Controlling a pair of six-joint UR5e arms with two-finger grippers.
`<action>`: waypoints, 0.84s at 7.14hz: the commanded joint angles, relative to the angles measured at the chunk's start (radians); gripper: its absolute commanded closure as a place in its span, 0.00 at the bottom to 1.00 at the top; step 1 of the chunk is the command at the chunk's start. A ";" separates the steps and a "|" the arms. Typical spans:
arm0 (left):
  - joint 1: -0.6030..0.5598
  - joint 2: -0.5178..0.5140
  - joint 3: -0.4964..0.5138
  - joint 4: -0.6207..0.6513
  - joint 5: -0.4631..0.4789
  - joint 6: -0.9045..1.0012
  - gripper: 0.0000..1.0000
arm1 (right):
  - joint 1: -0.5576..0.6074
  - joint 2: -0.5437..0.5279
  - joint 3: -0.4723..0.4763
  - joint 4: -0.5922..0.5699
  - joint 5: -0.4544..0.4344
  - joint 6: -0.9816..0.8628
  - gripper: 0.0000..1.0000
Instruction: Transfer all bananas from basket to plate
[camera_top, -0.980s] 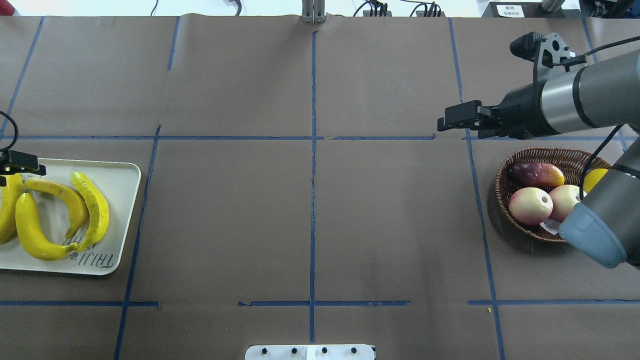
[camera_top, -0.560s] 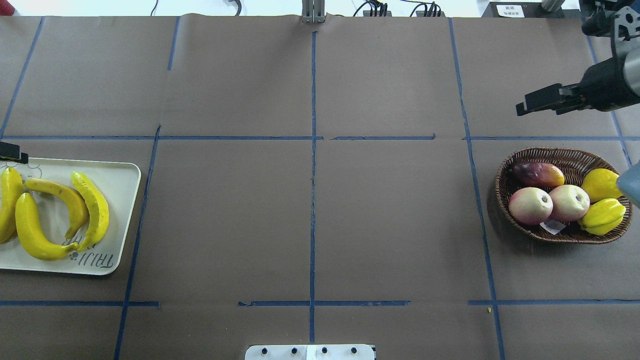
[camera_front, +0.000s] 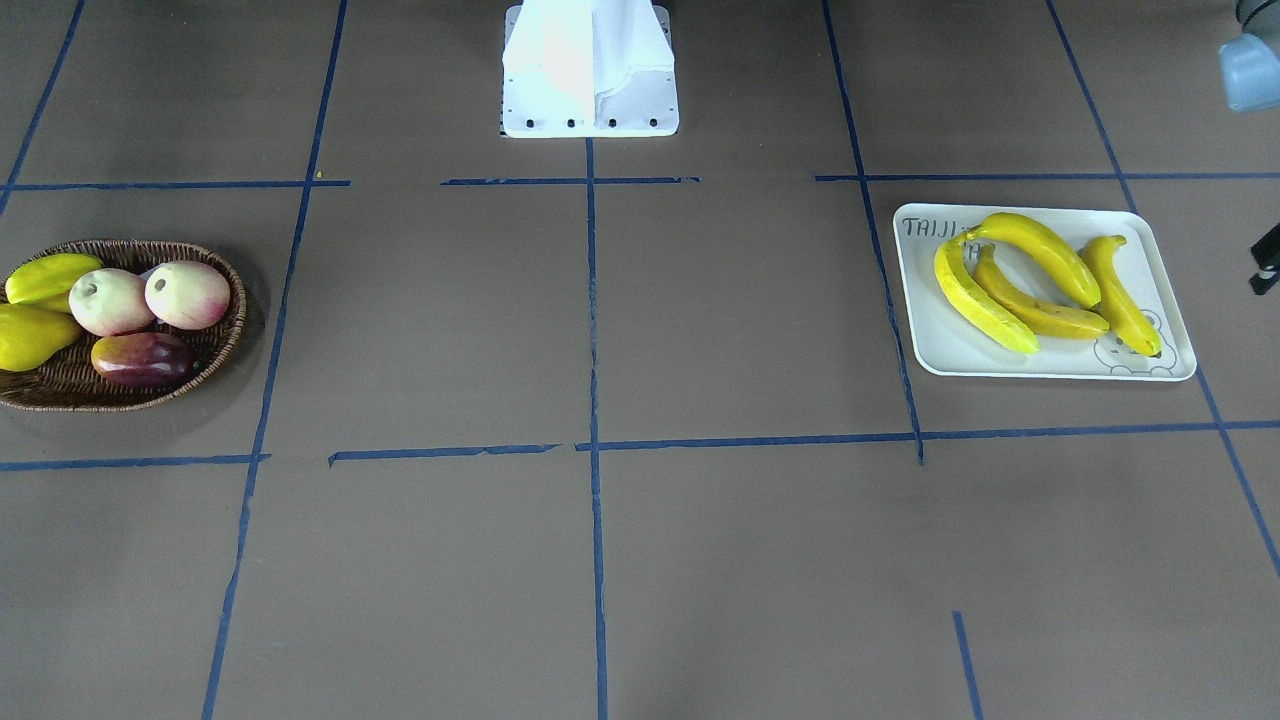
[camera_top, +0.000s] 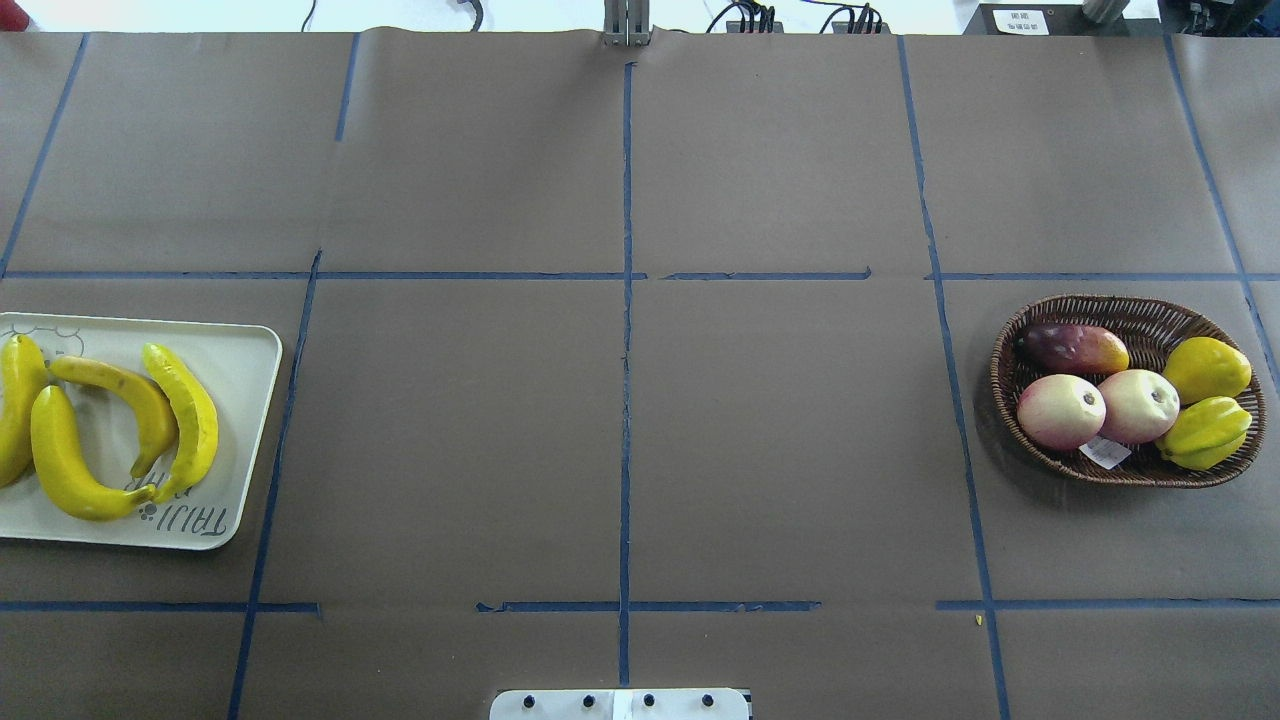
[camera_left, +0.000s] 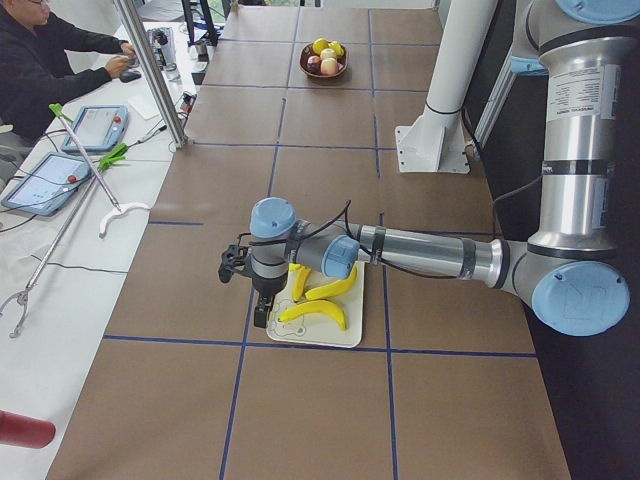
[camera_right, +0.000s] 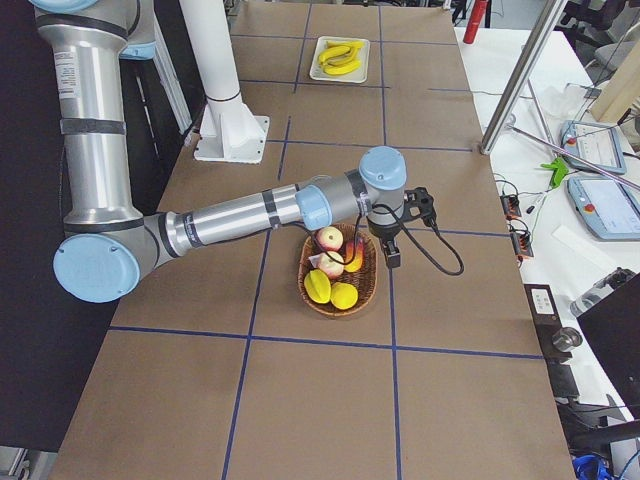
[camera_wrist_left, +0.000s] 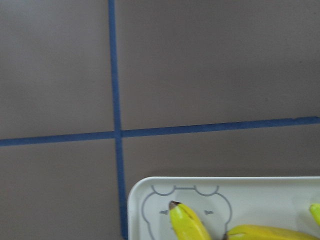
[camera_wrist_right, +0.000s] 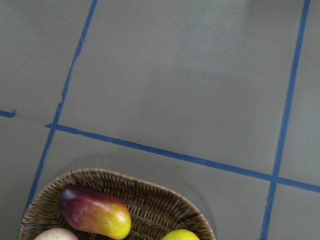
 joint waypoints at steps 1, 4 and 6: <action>-0.180 -0.027 0.108 0.185 -0.137 0.246 0.00 | 0.099 -0.039 -0.061 -0.065 0.045 -0.116 0.00; -0.191 0.001 0.136 0.175 -0.238 0.235 0.00 | 0.116 -0.069 -0.061 -0.053 0.040 -0.103 0.00; -0.190 -0.002 0.132 0.175 -0.233 0.236 0.00 | 0.112 -0.071 -0.087 -0.050 0.026 -0.101 0.00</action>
